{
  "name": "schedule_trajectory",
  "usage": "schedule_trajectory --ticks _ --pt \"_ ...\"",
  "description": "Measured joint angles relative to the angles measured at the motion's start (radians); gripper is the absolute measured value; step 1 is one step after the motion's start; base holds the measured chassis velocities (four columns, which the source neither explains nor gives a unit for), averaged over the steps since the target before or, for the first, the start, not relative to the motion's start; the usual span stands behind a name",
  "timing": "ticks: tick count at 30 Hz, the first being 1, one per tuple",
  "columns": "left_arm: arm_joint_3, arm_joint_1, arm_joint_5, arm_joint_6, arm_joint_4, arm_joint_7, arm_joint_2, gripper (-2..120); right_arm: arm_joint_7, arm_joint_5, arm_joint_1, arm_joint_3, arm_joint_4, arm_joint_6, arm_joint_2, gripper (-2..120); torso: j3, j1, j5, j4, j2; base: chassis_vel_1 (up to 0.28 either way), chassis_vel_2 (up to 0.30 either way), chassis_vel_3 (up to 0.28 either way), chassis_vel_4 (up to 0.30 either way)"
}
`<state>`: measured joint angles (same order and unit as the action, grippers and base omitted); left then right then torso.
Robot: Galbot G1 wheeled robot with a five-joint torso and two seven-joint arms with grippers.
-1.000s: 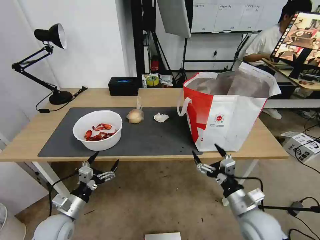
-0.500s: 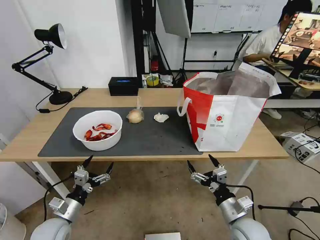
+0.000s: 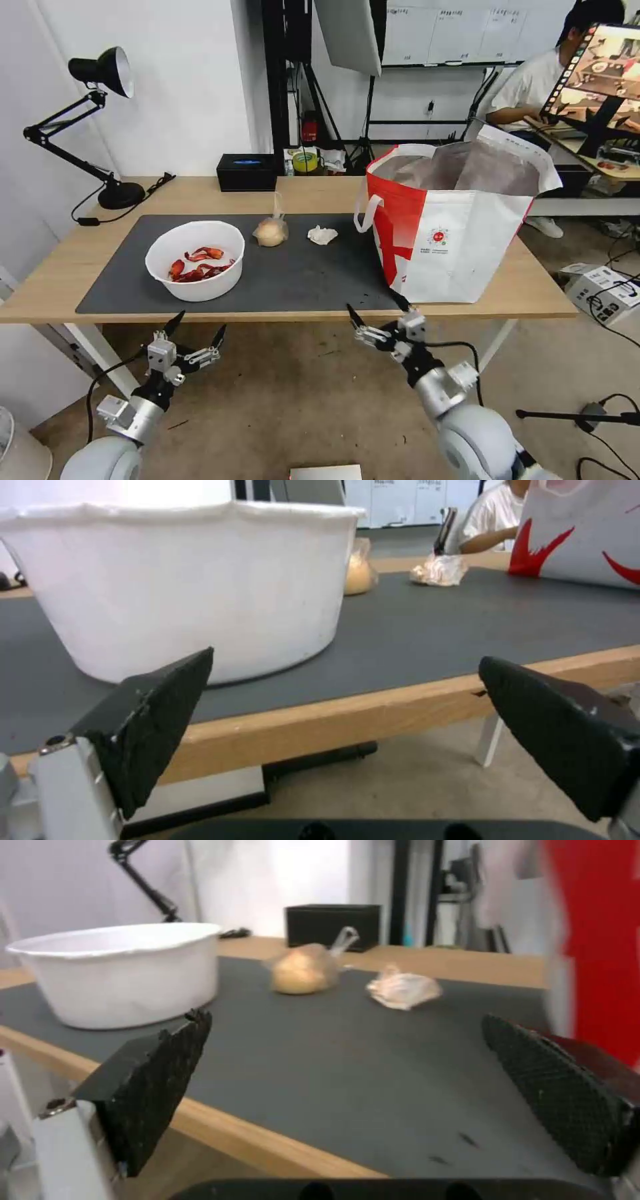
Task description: Pick up the trash from the table and place it into the takeout bag.
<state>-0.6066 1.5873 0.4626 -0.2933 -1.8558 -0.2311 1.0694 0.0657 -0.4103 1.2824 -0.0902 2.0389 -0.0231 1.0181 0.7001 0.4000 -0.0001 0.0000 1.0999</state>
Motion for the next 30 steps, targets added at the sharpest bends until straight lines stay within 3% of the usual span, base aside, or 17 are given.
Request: schedule_trajectory --ticks 9,16,18,21,30 --pt "-0.016 0.009 0.0 0.002 -0.023 0.0 -0.002 100 0.061 -0.076 -0.261 0.185 -0.078 0.075 0.015 100 0.0 0.0 0.0 0.0 0.0 0.0 0.0 0.0 0.0" --pt "-0.023 0.017 -0.009 -0.003 -0.026 -0.005 0.015 100 0.226 -0.238 -0.484 0.335 -0.156 0.199 0.084 100 0.0 0.0 0.0 -0.0001 0.0 0.0 0.0 0.0 0.0" --pt "-0.022 0.015 -0.009 -0.003 -0.026 -0.006 0.016 100 0.26 -0.269 -0.509 0.348 -0.166 0.213 0.097 100 0.0 0.0 -0.0001 -0.0001 0.0 0.0 0.0 0.0 0.0" --pt "-0.021 0.008 -0.006 -0.003 -0.033 -0.006 0.022 100 0.405 -0.382 -0.626 0.39 -0.235 0.261 0.161 100 0.0 0.0 -0.0001 0.0001 0.0 0.0 0.0 0.0 0.0" --pt "-0.026 0.0 -0.003 -0.002 -0.027 -0.006 0.023 100 0.503 -0.408 -0.802 0.438 -0.455 0.299 0.254 100 0.0 0.0 -0.0001 0.0 0.0 0.0 0.0 0.0 0.0"
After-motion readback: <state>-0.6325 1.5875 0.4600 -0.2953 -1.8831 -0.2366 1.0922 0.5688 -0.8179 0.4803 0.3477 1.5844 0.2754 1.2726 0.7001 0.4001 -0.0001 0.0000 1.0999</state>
